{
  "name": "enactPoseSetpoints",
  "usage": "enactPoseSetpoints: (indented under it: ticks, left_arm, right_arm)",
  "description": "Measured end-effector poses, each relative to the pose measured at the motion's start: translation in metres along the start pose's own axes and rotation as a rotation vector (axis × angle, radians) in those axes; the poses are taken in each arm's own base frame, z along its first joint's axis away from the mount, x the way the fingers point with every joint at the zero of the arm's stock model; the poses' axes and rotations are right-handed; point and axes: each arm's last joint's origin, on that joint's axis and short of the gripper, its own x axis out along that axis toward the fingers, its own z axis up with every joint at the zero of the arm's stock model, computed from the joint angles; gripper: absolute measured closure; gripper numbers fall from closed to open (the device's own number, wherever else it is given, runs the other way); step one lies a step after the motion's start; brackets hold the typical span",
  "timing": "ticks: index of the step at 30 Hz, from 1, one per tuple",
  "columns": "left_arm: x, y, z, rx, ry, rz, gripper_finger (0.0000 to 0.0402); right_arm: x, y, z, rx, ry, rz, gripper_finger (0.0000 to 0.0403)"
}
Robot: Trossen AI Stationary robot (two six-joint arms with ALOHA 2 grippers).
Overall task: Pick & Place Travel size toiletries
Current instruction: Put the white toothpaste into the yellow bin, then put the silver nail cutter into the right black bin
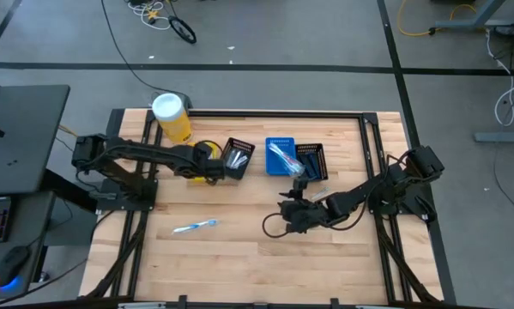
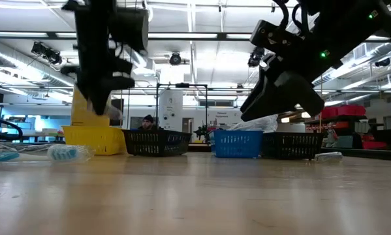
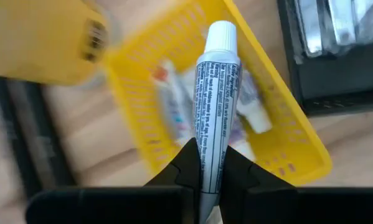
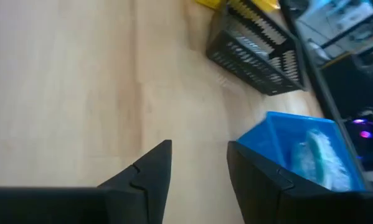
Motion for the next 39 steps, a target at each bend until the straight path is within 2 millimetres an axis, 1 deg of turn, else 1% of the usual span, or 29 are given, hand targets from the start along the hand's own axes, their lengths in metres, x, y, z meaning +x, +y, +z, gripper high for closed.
enactPoseSetpoints:
  ticks: [4,7,10,12,17,22,25,29,33,35,38,39]
  left_arm:
    - [0.029,-0.004,-0.006,0.001,0.014,-0.118,0.0362]
    - [0.042,0.001,-0.008,-0.043,0.019,-0.1,0.0353]
    - [0.049,0.007,-0.008,-0.064,0.041,-0.074,0.0338]
    - [0.051,0.009,-0.006,-0.047,0.046,-0.065,0.0325]
    - [0.052,0.012,-0.003,-0.008,0.003,-0.027,0.0285]
    - [0.045,0.009,0.006,0.032,-0.038,-0.033,0.0256]
    - [0.035,0.005,0.014,0.043,-0.081,-0.043,0.0251]
    - [0.018,-0.002,0.027,0.056,-0.178,-0.062,0.0251]
    - [0.005,-0.018,0.034,0.09,-0.283,-0.167,0.0255]
    - [0.0,-0.024,0.034,0.112,-0.323,-0.211,0.0255]
    - [-0.004,-0.03,0.032,0.119,-0.346,-0.242,0.0254]
    - [-0.004,-0.03,0.031,0.114,-0.347,-0.242,0.0253]
  right_arm:
    - [0.002,0.0,0.0,-0.009,0.005,0.087,0.0237]
    - [0.004,0.0,0.0,-0.008,0.009,0.161,0.0237]
    - [0.006,-0.002,0.0,-0.001,0.014,0.188,0.0237]
    - [0.008,-0.004,0.0,0.004,0.017,0.187,0.0237]
    - [0.012,-0.009,0.0,0.022,0.019,0.174,0.0237]
    - [0.014,-0.011,0.001,0.036,0.01,0.171,0.0237]
    - [0.014,-0.011,0.002,0.038,0.007,0.171,0.0237]
    - [0.014,-0.011,-0.001,0.057,0.036,0.2,0.0237]
    - [0.012,-0.012,-0.016,-0.004,0.175,0.206,0.0237]
    - [0.007,-0.016,-0.024,-0.045,0.262,0.202,0.0237]
    - [-0.009,-0.028,-0.033,-0.089,0.38,0.208,0.0237]
    - [-0.015,-0.033,-0.036,-0.101,0.417,0.235,0.0237]
